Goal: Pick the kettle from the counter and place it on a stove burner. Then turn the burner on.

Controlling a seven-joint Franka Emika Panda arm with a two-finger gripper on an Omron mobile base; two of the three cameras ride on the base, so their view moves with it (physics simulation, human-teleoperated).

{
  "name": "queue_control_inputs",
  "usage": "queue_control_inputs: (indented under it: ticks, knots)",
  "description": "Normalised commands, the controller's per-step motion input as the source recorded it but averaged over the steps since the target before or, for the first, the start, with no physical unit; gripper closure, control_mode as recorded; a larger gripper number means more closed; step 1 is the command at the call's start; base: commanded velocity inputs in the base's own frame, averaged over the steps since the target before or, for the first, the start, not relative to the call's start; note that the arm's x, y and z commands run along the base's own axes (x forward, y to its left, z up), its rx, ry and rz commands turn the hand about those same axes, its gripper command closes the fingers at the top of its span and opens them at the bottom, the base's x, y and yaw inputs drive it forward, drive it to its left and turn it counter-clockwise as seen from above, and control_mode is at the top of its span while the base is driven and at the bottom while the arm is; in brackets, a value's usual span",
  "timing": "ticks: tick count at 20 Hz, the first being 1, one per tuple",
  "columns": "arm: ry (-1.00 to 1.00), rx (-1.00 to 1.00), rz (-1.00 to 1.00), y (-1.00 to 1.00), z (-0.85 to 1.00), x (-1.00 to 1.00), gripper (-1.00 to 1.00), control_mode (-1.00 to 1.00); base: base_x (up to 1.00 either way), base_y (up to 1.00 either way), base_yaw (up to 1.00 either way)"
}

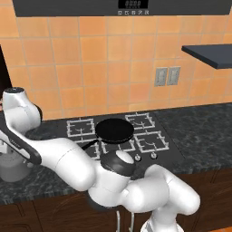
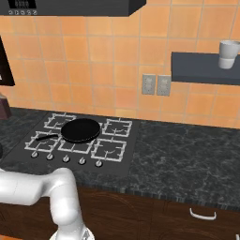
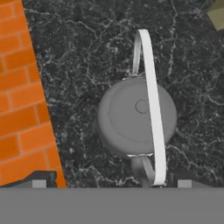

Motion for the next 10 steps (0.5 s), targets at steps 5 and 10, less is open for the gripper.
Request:
queue_control_inputs:
  ticks: [5,10]
  knots:
    - [0.0,0.0,0.0,-0.33,-0.29,0.0,-1.0,-1.0,0.0,0.0,0.0]
    - [0.0,0.0,0.0,-0.07,0.0,0.03,-1.0,-1.0,0.0,0.0,0.0]
